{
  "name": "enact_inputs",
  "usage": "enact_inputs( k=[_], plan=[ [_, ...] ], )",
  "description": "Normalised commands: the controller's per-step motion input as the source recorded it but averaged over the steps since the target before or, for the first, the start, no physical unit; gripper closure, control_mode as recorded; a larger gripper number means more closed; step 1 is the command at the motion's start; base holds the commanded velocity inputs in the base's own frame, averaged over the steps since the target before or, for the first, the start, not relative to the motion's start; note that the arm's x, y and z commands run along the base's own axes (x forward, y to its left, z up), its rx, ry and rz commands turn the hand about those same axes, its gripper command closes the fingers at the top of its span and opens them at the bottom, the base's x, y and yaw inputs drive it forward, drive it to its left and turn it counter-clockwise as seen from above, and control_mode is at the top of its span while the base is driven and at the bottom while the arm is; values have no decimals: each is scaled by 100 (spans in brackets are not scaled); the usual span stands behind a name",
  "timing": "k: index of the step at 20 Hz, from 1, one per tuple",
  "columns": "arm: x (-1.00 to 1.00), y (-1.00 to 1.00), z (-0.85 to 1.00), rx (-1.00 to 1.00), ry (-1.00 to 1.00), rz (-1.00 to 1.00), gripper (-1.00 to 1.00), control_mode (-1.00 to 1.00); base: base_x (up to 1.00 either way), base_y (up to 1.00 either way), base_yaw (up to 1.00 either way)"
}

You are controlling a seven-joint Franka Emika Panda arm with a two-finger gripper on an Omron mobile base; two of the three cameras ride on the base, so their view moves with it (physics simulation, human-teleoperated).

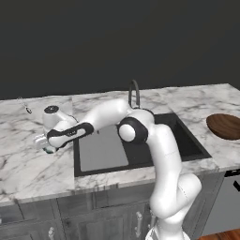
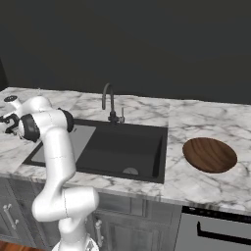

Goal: Pick the mug and place it in the sink. Pick the bowl and place it in the open cabinet and then close the cabinet.

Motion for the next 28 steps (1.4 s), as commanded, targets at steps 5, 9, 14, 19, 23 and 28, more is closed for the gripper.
enact_inputs(
  k=[5,9,14,19,23,28],
  plan=[
    [6,12,0,1,0,0,100,-100,0,0,0],
    [0,0,-4,1,0,0,100,-100,0,0,0],
    [0,0,-21,1,0,0,100,-100,0,0,0],
    [-15,-2,-10,2,0,0,100,-100,0,0,0],
    [-84,-34,-1,4,8,-14,100,-100,0,0,0],
    [-69,-75,-16,6,19,-26,100,-100,0,0,0]
  ],
)
